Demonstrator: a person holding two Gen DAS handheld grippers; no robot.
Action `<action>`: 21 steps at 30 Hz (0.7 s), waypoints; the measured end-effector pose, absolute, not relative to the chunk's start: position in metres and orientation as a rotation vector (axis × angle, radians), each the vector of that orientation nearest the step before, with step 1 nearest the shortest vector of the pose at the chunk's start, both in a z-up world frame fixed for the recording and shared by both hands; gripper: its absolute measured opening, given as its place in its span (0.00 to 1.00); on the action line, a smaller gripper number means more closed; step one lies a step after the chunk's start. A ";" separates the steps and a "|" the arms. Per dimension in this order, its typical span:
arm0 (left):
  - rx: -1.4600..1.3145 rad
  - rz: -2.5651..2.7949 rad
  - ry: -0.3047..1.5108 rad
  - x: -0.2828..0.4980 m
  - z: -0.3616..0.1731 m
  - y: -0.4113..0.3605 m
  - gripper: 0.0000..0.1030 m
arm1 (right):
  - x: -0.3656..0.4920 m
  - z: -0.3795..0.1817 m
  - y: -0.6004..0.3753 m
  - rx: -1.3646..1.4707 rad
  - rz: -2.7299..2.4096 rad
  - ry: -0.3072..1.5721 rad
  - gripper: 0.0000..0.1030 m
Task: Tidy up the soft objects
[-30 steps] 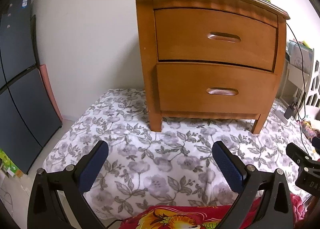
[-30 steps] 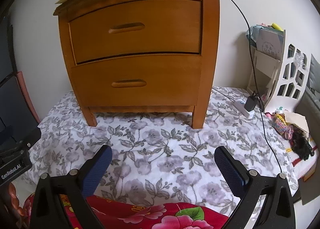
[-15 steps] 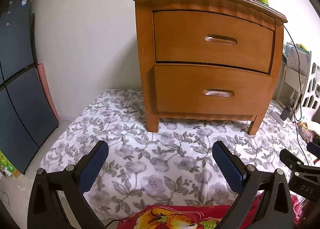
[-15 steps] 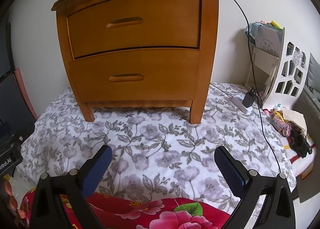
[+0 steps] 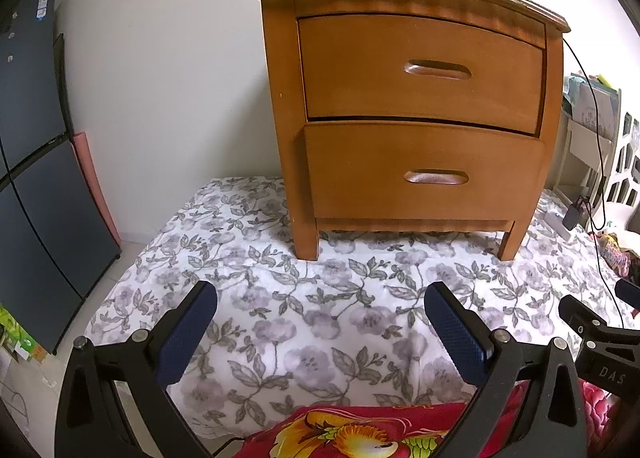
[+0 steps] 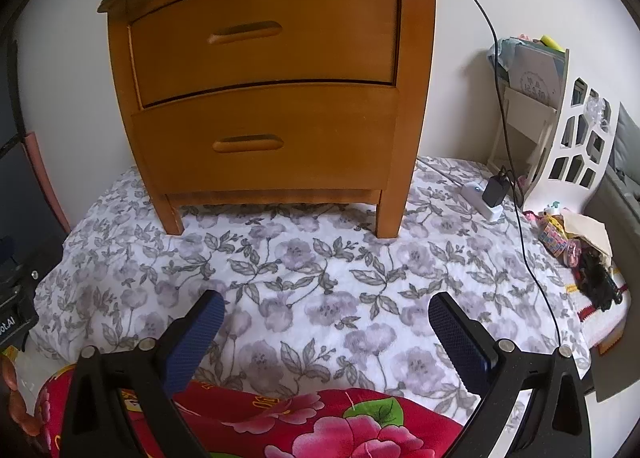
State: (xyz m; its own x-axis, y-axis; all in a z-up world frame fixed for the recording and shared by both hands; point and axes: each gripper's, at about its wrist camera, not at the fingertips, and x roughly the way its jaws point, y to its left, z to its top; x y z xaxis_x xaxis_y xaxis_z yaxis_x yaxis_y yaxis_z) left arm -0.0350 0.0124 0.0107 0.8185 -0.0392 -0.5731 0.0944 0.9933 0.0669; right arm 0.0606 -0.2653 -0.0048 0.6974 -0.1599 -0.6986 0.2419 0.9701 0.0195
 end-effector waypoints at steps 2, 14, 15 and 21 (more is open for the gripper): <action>0.095 -0.071 0.609 -0.035 0.011 0.012 1.00 | 0.061 -0.005 -0.265 0.113 -0.225 0.770 1.00; 0.094 -0.076 0.614 -0.035 0.010 0.014 1.00 | 0.061 -0.008 -0.266 0.112 -0.228 0.785 1.00; 0.094 -0.077 0.614 -0.035 0.010 0.013 1.00 | 0.061 -0.008 -0.266 0.112 -0.228 0.786 1.00; 0.095 -0.077 0.617 -0.035 0.009 0.015 1.00 | 0.061 -0.008 -0.266 0.114 -0.229 0.786 1.00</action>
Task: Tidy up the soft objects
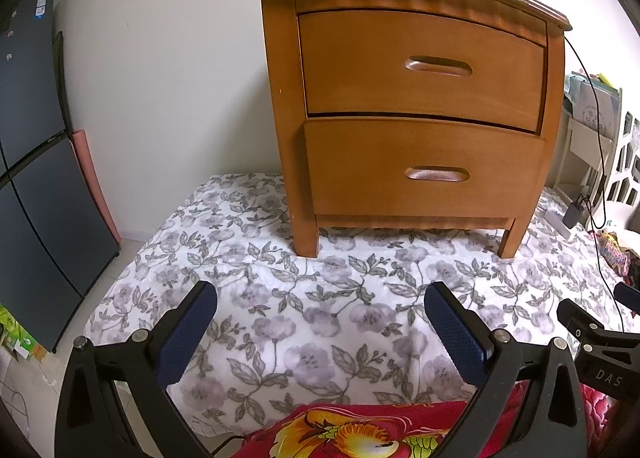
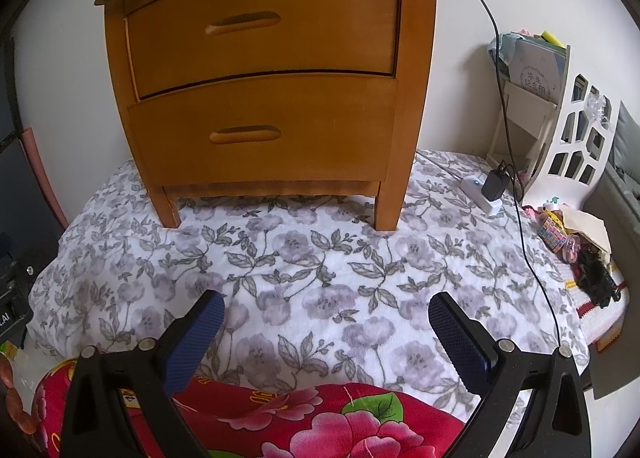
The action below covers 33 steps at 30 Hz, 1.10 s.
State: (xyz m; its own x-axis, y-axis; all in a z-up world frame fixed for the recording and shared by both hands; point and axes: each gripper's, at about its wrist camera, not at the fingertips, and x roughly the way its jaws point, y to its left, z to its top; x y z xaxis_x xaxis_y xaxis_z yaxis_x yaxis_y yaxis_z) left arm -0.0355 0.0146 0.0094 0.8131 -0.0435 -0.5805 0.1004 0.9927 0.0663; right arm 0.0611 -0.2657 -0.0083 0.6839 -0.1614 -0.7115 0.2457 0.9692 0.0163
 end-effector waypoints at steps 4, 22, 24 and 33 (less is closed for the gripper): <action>0.092 -0.082 0.615 -0.034 0.009 0.015 1.00 | 0.062 -0.008 -0.265 0.112 -0.227 0.786 1.00; 0.105 -0.189 0.626 0.022 0.046 -0.008 1.00 | 0.061 -0.008 -0.267 0.125 -0.205 0.814 1.00; 0.136 -0.212 0.619 0.038 0.059 -0.018 1.00 | 0.060 -0.008 -0.268 0.128 -0.201 0.815 1.00; 0.349 -0.268 0.645 0.111 0.090 -0.083 1.00 | 0.059 -0.014 -0.274 0.169 -0.192 0.842 1.00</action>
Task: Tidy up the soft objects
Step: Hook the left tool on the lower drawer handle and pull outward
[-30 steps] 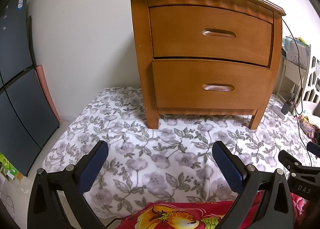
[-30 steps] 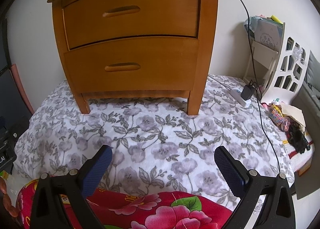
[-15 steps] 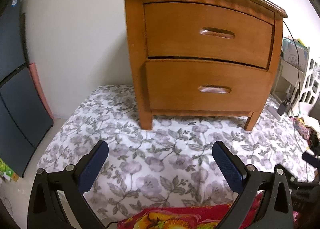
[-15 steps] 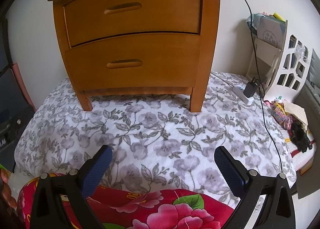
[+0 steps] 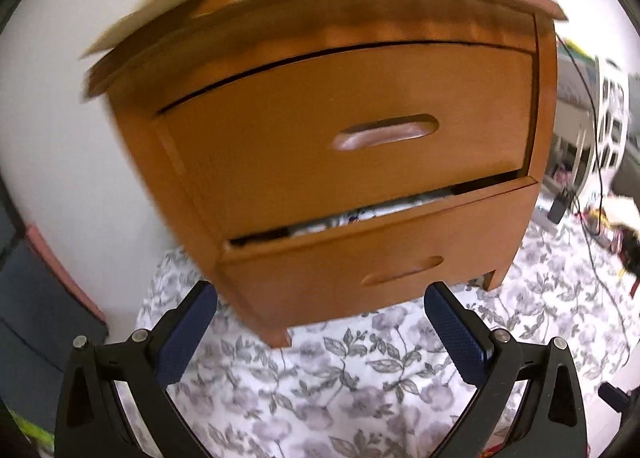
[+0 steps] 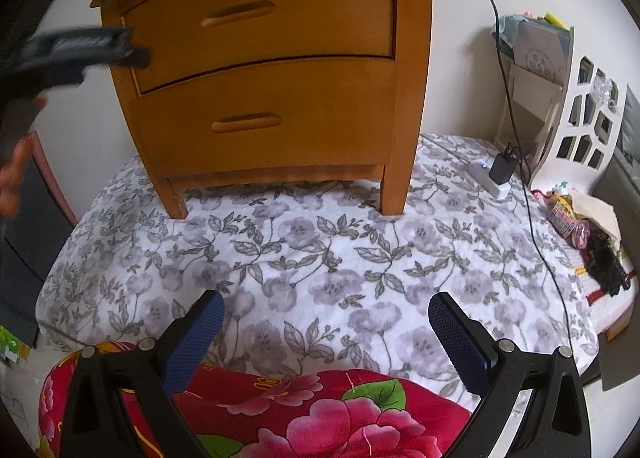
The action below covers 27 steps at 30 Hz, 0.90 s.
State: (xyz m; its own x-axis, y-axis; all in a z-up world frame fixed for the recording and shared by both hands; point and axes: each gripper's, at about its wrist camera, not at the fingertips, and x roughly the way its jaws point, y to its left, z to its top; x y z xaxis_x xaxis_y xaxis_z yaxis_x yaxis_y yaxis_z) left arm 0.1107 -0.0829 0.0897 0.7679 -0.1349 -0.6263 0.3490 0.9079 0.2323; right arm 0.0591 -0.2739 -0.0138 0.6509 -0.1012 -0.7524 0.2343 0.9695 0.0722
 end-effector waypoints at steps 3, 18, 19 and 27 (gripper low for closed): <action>0.395 -0.301 0.674 0.130 0.090 -0.104 1.00 | 0.059 -0.016 -0.276 0.184 -0.181 0.849 1.00; 0.561 -0.425 0.864 0.193 0.061 -0.165 1.00 | 0.066 -0.016 -0.272 0.171 -0.157 0.860 1.00; 0.563 -0.428 0.874 0.197 0.060 -0.167 1.00 | 0.068 -0.018 -0.271 0.171 -0.152 0.868 1.00; 0.542 -0.460 0.960 0.220 0.052 -0.177 1.00 | 0.074 -0.026 -0.271 0.186 -0.125 0.899 1.00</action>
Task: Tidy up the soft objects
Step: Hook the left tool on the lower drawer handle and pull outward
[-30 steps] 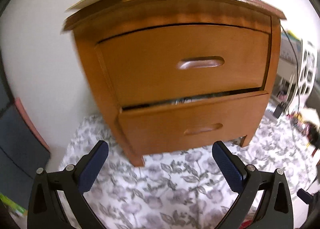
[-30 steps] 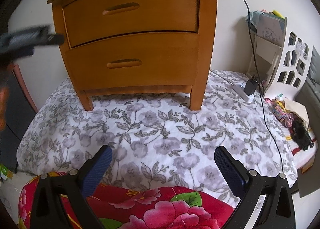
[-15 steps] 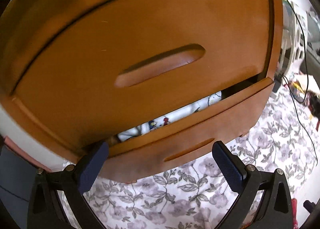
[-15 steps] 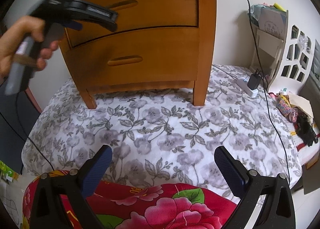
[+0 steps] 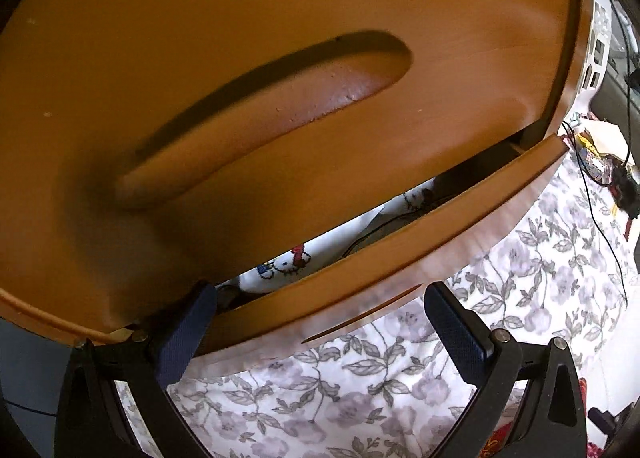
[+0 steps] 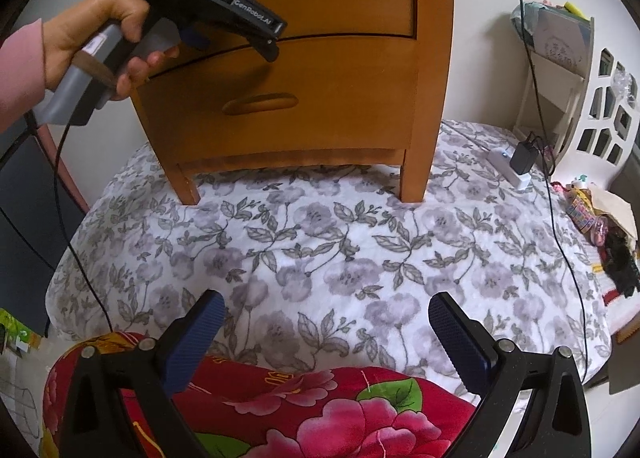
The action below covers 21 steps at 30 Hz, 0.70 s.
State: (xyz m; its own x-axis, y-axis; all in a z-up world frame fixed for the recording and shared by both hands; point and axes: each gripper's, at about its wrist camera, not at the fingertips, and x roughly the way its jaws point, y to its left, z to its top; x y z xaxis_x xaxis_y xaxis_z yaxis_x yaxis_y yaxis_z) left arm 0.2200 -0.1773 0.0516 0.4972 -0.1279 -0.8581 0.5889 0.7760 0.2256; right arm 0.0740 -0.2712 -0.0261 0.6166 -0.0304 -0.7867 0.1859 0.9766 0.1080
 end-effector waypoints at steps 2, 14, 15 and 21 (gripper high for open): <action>0.531 -0.461 0.991 0.223 0.048 -0.178 1.00 | 0.075 -0.029 -0.272 0.196 -0.123 0.911 1.00; 0.701 -0.504 1.062 0.224 0.040 -0.192 1.00 | 0.078 -0.033 -0.274 0.220 -0.112 0.927 1.00; 0.696 -0.513 1.073 0.225 0.040 -0.192 1.00 | 0.078 -0.034 -0.274 0.222 -0.111 0.928 1.00; 0.684 -0.468 1.084 0.229 0.032 -0.198 1.00 | 0.077 -0.035 -0.276 0.240 -0.101 0.930 1.00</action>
State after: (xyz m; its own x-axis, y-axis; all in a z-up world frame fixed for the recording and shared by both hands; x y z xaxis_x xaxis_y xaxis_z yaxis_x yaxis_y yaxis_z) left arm 0.2286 -0.1984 0.0323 0.4048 -0.0192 -0.9142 0.6521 0.7070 0.2738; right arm 0.0772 -0.2760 -0.0349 0.5952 0.0169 -0.8034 0.1897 0.9686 0.1609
